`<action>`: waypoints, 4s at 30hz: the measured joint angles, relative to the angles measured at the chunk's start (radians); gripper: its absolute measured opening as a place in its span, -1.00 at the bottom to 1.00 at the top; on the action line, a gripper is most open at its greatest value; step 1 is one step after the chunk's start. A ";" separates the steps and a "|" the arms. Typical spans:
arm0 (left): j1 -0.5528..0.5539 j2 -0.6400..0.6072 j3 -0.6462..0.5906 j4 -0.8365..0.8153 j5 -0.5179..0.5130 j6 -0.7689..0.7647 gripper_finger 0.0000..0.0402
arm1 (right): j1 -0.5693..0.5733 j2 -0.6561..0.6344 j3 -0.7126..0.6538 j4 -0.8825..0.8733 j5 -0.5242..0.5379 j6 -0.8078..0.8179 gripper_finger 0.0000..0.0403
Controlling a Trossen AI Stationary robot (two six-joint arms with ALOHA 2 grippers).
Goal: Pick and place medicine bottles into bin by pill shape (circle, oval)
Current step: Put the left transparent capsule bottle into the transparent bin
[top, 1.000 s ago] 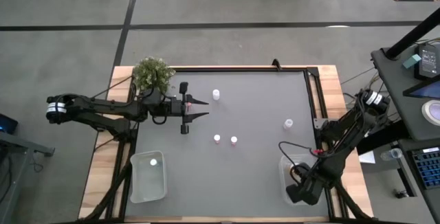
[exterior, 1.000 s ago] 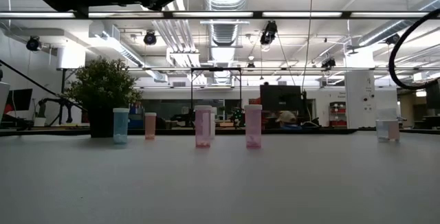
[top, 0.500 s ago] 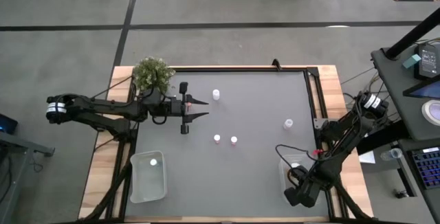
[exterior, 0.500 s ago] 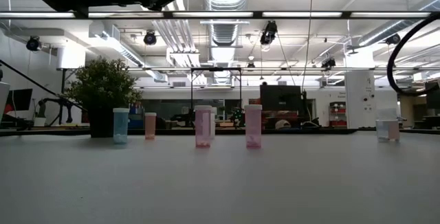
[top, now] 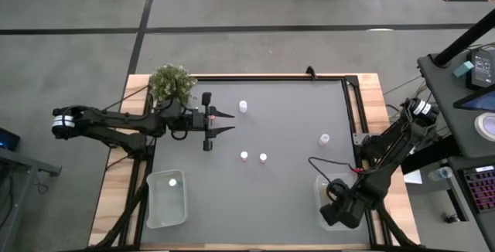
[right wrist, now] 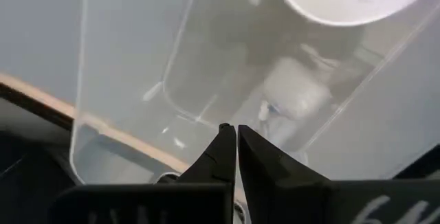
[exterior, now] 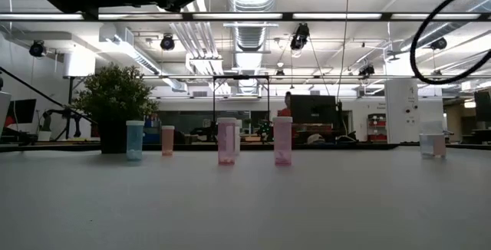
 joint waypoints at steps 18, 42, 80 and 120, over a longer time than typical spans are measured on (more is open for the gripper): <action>0.000 0.000 -0.001 0.000 -0.002 0.002 -0.33 | -0.005 0.028 -0.001 -0.020 -0.051 -0.175 -0.46; 0.000 0.000 -0.001 0.003 -0.010 0.003 -0.33 | -0.005 0.131 -0.001 -0.010 -0.049 -0.828 0.03; 0.000 -0.001 -0.001 0.007 -0.026 -0.005 -0.33 | 0.006 0.109 0.256 -0.325 0.169 -0.797 -0.37; -0.076 0.270 0.026 0.398 0.031 -0.270 -0.33 | -0.505 -0.048 0.309 0.463 0.626 -2.041 -0.37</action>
